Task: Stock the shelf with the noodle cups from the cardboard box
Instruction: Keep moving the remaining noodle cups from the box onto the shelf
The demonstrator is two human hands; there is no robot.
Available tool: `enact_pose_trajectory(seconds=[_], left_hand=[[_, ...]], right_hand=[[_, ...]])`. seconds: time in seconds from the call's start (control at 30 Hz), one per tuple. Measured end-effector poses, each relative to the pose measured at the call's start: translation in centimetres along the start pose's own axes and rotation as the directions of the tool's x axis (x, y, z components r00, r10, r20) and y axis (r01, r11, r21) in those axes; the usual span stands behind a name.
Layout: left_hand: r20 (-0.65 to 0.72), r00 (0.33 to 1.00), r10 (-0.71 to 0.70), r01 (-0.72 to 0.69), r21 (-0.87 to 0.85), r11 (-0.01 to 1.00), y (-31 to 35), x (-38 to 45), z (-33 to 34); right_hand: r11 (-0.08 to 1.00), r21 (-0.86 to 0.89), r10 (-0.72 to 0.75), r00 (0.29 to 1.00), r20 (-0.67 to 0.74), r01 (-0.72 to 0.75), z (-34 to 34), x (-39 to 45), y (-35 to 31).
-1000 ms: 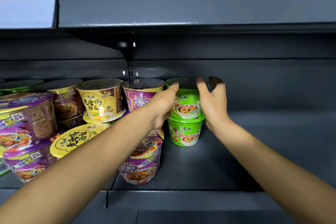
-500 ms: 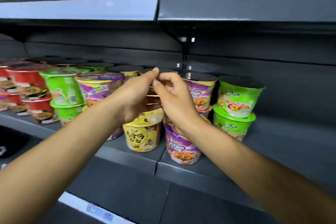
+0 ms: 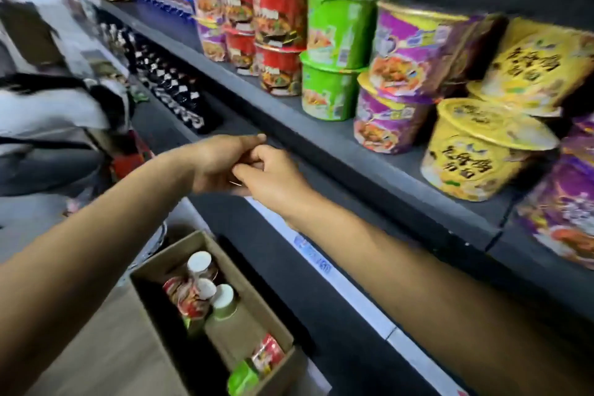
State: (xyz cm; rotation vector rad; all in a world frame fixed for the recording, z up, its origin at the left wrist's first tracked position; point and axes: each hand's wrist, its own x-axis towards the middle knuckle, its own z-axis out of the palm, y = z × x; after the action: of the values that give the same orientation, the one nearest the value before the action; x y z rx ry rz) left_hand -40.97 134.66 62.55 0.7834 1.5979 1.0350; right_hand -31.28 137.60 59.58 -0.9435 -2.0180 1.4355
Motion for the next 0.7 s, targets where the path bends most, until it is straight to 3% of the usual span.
enact_pose_trajectory(seconds=[0.17, 0.37, 0.5, 0.63, 0.7], left_hand=[[-0.061, 0.963, -0.262, 0.259, -0.05, 0.965, -11.3, 4.6, -5.6], [-0.101, 0.871, -0.481, 0.472, -0.108, 0.875, -24.7, 10.2, -8.5], [-0.075, 0.783, -0.618, 0.6, -0.175, 0.781, -34.7, 14.0, -8.4], [-0.07, 0.672, -0.738, 0.722, -0.161, 0.673, -45.0, 17.7, -6.9], [-0.088, 0.636, -0.767, 0.756, -0.131, 0.642, -49.7, 19.6, -6.0]], right_hand=[[0.969, -0.034, 0.245, 0.952, 0.185, -0.243, 8.3, 3.4, 7.9], [0.83, -0.031, 0.536, 0.78, 0.323, -0.557, 15.9, 5.9, 19.3], [0.678, 0.005, 0.71, 0.657, 0.252, -0.735, 19.8, 5.7, 29.9], [0.422, 0.035, 0.898, 0.423, 0.122, -0.906, 22.8, 3.5, 41.8], [0.36, 0.054, 0.931, 0.362, 0.05, -0.932, 23.9, 2.7, 48.1]])
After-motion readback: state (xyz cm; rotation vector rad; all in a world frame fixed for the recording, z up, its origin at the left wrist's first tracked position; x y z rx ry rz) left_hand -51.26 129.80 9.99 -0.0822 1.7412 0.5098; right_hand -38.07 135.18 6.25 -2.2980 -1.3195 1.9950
